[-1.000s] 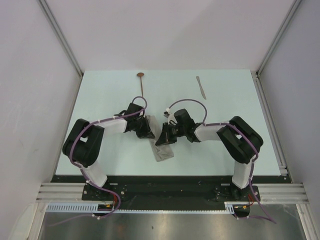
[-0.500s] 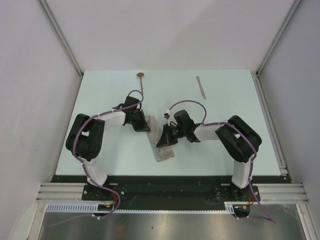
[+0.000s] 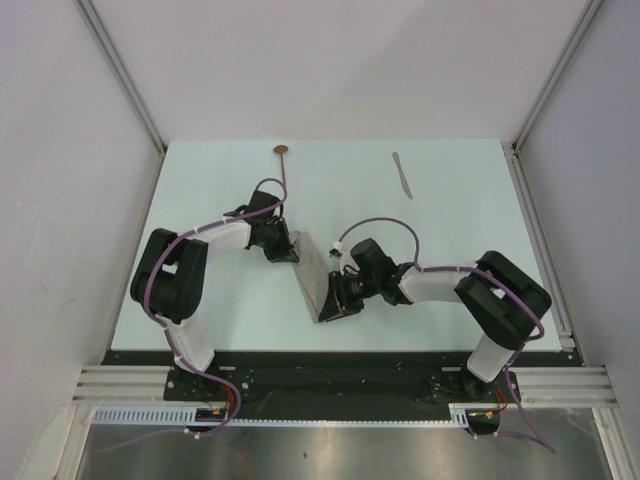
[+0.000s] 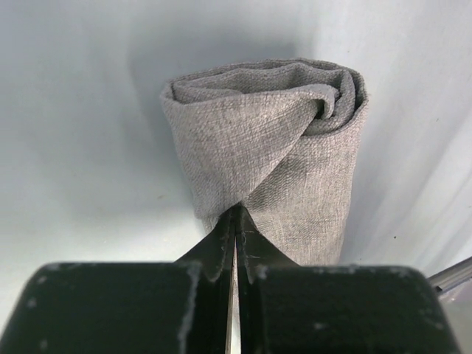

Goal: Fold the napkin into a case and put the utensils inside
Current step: Smooth out the smaller rectangle-folded napkin at the center of the board.

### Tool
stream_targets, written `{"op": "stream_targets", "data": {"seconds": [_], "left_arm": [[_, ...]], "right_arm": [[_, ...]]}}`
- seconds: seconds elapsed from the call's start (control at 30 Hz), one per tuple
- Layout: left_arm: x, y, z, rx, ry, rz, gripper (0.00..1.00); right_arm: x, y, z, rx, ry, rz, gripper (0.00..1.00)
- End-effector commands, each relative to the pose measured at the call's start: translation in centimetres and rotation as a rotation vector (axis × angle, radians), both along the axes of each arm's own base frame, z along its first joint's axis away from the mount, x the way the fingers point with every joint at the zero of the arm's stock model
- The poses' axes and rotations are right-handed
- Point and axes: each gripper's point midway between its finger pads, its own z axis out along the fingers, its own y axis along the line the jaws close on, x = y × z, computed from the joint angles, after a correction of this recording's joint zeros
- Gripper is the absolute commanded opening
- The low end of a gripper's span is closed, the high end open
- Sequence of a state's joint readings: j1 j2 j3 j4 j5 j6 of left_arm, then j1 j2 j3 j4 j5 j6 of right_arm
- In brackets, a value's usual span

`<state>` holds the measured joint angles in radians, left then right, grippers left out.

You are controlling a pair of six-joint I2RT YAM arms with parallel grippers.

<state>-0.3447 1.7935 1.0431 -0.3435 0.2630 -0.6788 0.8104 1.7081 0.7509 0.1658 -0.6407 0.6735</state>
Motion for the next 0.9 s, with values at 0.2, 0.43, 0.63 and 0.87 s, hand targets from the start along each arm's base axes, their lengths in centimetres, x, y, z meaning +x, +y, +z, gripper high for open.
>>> {"op": "stream_targets", "data": {"seconds": [0.2,0.43,0.63,0.87], "left_arm": [[0.7,0.7,4.3,0.026,-0.109,-0.011,0.01],[1.2,-0.3,6.1,-0.013,-0.143,-0.018,0.01],[2.1,0.0,7.2,-0.004,-0.190,-0.002,0.02],[4.7,2.1,7.7,0.157,-0.212,0.001,0.09]], "right_arm": [[6.3,1.3,8.5,0.100,-0.208,-0.051,0.37],[7.2,3.4,4.7,0.106,-0.149,-0.042,0.34],[5.0,2.5,-1.3,0.033,-0.078,-0.035,0.31],[6.4,3.7,0.5,0.050,-0.131,-0.016,0.29]]}}
